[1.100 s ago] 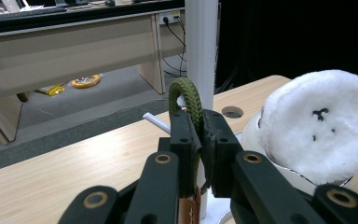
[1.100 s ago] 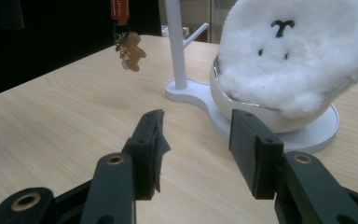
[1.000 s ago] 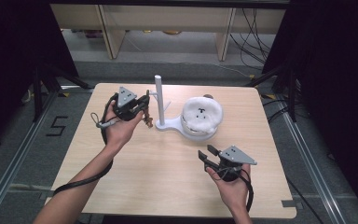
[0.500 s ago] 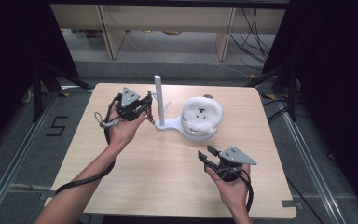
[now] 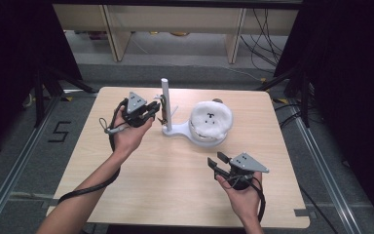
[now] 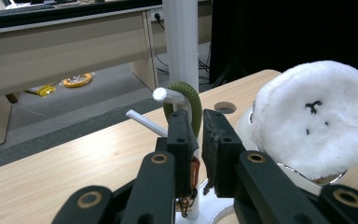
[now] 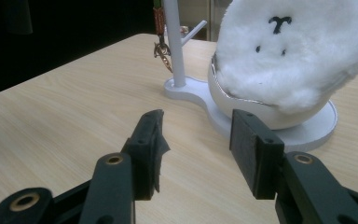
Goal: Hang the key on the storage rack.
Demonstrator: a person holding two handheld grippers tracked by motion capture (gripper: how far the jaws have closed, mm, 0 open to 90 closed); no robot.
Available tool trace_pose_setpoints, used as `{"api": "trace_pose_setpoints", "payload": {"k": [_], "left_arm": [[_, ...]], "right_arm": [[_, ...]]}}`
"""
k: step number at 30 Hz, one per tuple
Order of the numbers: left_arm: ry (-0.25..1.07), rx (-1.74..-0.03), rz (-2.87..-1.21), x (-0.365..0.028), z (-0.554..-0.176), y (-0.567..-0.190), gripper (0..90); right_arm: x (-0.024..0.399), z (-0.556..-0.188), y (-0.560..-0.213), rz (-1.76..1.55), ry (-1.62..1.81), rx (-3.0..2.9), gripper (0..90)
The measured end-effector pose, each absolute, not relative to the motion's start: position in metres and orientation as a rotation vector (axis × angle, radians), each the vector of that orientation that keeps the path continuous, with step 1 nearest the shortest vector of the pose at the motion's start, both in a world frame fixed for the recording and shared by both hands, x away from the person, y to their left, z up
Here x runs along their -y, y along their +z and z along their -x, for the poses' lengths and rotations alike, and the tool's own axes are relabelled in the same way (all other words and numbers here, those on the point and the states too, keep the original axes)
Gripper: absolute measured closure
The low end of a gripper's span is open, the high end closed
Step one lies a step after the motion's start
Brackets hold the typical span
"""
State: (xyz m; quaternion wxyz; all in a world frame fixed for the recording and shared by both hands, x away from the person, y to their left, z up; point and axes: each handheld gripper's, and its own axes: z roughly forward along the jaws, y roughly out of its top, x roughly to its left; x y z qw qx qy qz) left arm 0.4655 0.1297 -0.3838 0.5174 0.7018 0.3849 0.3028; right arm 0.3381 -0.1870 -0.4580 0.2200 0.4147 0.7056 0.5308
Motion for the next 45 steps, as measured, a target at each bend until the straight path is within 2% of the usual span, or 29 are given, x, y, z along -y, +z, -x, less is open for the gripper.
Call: {"api": "trace_pose_setpoints", "payload": {"k": [16,25,27,29,45], "left_arm": [[0.675,-0.9,-1.7,-0.147,-0.444,-0.386,72.5],[0.668,-0.897,-1.715,-0.165,-0.424,-0.395,64.0],[0.631,-0.905,-1.7,-0.169,-0.418,-0.399,62.0],[0.668,-0.91,-1.691,-0.178,-0.412,-0.402,61.3],[0.706,-0.915,-1.644,-0.218,-0.368,-0.446,53.0]], "right_arm": [[0.195,-0.34,-0.457,-1.139,1.449,-1.932,53.5],[0.199,-0.34,-0.459,-1.174,1.437,-1.916,52.5],[0.201,-0.341,-0.459,-1.192,1.433,-1.915,52.4],[0.205,-0.343,-0.46,-1.148,1.402,-1.915,52.4],[0.216,-0.345,-0.468,-1.219,1.394,-1.902,51.3]]}}
